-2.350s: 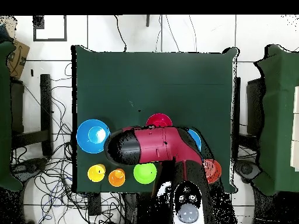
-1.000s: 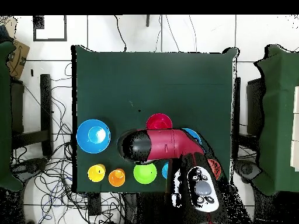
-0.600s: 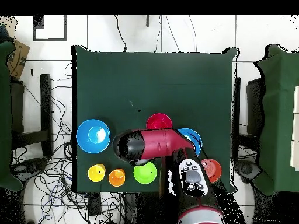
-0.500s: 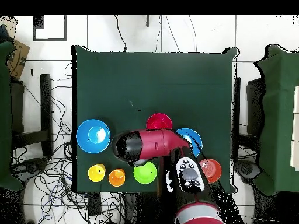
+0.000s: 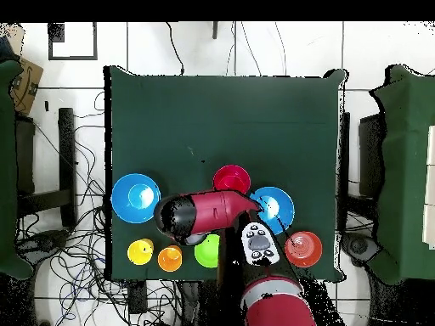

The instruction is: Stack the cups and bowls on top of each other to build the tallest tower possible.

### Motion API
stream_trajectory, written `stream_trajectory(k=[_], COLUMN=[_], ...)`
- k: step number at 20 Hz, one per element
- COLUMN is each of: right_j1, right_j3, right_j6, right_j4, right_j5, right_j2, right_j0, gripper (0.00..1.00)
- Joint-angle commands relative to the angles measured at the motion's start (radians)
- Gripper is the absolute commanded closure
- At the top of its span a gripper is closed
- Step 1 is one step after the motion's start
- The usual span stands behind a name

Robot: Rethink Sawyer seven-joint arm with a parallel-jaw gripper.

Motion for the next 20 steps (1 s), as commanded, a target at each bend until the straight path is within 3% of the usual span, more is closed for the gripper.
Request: stream_trajectory(k=[1, 7, 20], right_j1=[0.03, 0.025, 0.063], right_j3=[-0.007, -0.03, -0.045], right_j6=[0.084, 0.082, 0.087], right_j4=[-0.027, -0.06, -0.09], right_j5=[-0.05, 0.012, 0.002], right_j2=[0.041, -0.002, -0.065], right_j0=[0.007, 0.033, 0.069], gripper=[0.0, 0.0, 0.0])
